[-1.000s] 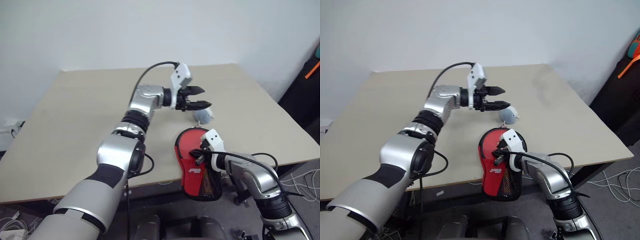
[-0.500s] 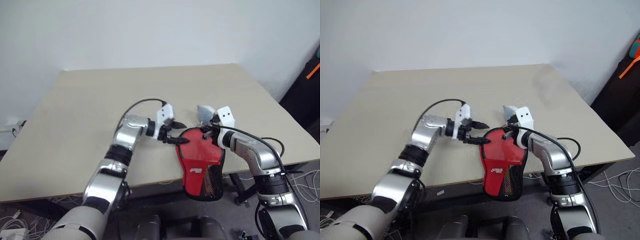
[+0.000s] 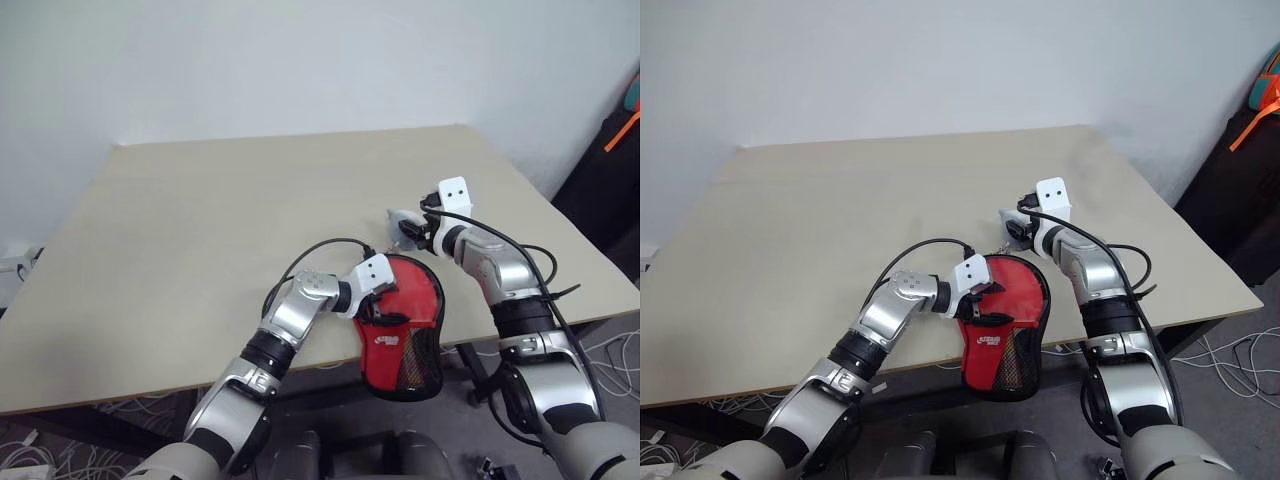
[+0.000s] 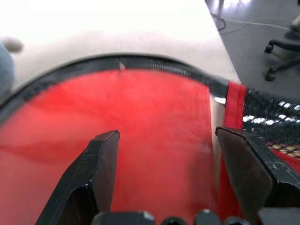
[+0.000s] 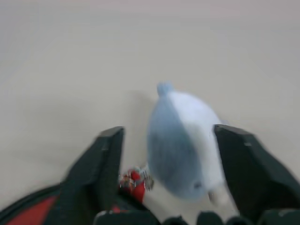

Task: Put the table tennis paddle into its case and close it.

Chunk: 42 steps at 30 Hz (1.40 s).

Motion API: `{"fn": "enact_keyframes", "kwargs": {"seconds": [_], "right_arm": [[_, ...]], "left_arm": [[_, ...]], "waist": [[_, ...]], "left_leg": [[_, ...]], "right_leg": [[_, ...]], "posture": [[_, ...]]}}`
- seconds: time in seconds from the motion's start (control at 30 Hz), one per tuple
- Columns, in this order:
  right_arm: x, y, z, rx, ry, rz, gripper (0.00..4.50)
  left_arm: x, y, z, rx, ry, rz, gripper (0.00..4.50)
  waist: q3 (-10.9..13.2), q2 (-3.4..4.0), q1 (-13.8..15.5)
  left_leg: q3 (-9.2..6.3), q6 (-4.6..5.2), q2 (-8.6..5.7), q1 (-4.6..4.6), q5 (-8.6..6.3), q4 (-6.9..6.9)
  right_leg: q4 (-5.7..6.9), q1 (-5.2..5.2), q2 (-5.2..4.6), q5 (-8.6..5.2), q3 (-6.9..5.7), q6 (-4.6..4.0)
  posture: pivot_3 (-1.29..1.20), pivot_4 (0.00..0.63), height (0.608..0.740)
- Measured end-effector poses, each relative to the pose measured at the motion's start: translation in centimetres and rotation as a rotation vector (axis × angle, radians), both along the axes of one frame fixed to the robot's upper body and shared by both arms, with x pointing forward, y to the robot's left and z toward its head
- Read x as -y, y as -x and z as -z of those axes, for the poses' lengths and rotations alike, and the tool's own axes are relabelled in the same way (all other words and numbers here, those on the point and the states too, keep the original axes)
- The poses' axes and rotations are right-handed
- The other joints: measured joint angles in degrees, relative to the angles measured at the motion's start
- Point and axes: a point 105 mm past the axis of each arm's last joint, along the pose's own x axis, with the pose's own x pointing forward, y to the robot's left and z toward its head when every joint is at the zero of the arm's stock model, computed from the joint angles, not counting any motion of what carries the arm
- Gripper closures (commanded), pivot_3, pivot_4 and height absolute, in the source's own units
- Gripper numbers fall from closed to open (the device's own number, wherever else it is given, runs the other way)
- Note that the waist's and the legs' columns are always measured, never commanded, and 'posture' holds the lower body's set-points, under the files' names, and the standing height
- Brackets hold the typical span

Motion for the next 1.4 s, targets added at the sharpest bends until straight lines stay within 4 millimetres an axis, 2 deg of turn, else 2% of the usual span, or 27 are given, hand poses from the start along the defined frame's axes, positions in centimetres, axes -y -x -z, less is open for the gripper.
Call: {"fn": "enact_keyframes", "kwargs": {"seconds": [0.03, 0.17, 0.53, 0.63, 0.73, 0.9, 1.0, 1.27, 1.4], "right_arm": [[-0.1, -0.2, 0.2, -0.006, 0.0, 0.006, 0.03], [0.3, -1.3, 1.4, -0.056, 0.011, 0.05, 0.03], [0.5, -2.8, 2.6, -0.1, 0.024, 0.106, 0.03], [0.3, -2.5, 3.7, -0.142, 0.019, 0.104, 0.6], [-0.3, -2.3, 4.5, -0.171, 0.016, 0.09, 1.58], [-0.3, -2.3, 4.4, -0.172, 0.02, 0.095, 3.35], [-0.2, -2.4, 4.3, -0.172, -0.005, 0.109, 4.05], [-0.1, -2.3, 4.0, -0.181, -0.032, 0.12, 4.17], [0.9, -1.3, 4.2, -0.203, -0.048, 0.117, 4.17]], "left_arm": [[0.1, -0.1, 0.0, 0.005, -0.002, -0.007, 1.01], [0.3, -0.3, 0.1, 0.056, -0.032, -0.028, 1.01], [0.5, -0.3, -0.1, 0.113, -0.051, -0.041, 1.01], [0.4, -0.2, -0.1, 0.113, -0.051, -0.053, 1.01], [0.3, -0.2, -0.1, 0.112, -0.053, -0.058, 1.01], [0.1, -0.3, -0.1, 0.105, -0.055, -0.067, 1.01], [0.1, -0.3, 0.0, 0.103, -0.057, -0.071, 1.01], [0.2, -0.7, 0.0, 0.079, -0.068, -0.106, 1.01], [0.3, -0.9, 0.0, 0.072, -0.07, -0.109, 1.01]], "waist": [[0.0, 0.0, 0.03], [-0.02, 0.03, 0.06], [-0.07, 0.13, -0.1], [-0.07, 0.15, -0.13], [-0.08, 0.16, -0.14], [-0.08, 0.17, -0.14], [-0.09, 0.18, -0.14], [-0.09, 0.18, -0.08], [-0.1, 0.19, 0.05]], "left_leg": [[0.0, -0.02, -0.01, 0.0, -0.01, 0.0], [0.02, -0.2, -0.04, 0.01, 0.04, 0.0], [0.08, -0.22, -0.02, 0.05, 0.11, 0.0], [0.1, -0.17, 0.0, 0.06, 0.15, 0.0], [0.11, -0.2, 0.01, 0.08, 0.14, 0.0], [0.11, -0.3, 0.01, 0.1, 0.09, 0.0], [0.12, -0.3, 0.01, 0.1, 0.09, 0.0], [0.11, -0.3, -0.02, 0.1, 0.09, 0.01], [0.08, -0.29, -0.04, 0.1, 0.09, 0.01]], "right_leg": [[0.0, 0.0, -0.01, 0.0, 0.0, 0.0], [0.0, 0.03, -0.03, 0.0, 0.01, 0.0], [0.04, 0.03, 0.0, 0.0, 0.07, 0.01], [0.09, 0.01, 0.01, 0.0, 0.1, 0.01], [0.09, 0.01, 0.01, 0.0, 0.1, 0.01], [0.09, 0.02, 0.01, 0.0, 0.11, 0.01], [0.11, 0.02, 0.01, 0.0, 0.12, 0.01], [0.12, 0.03, -0.02, 0.0, 0.12, 0.01], [0.14, 0.03, -0.07, -0.02, 0.11, 0.03]], "posture": [[0.0, 0.0, 0.724], [0.0, 0.0, 0.724], [0.0, 0.0, 0.724], [0.0, 0.0, 0.724], [0.0, 0.0, 0.724], [0.0, 0.0, 0.724], [0.0, 0.0, 0.724], [0.0, 0.0, 0.724], [0.0, 0.0, 0.724]]}}
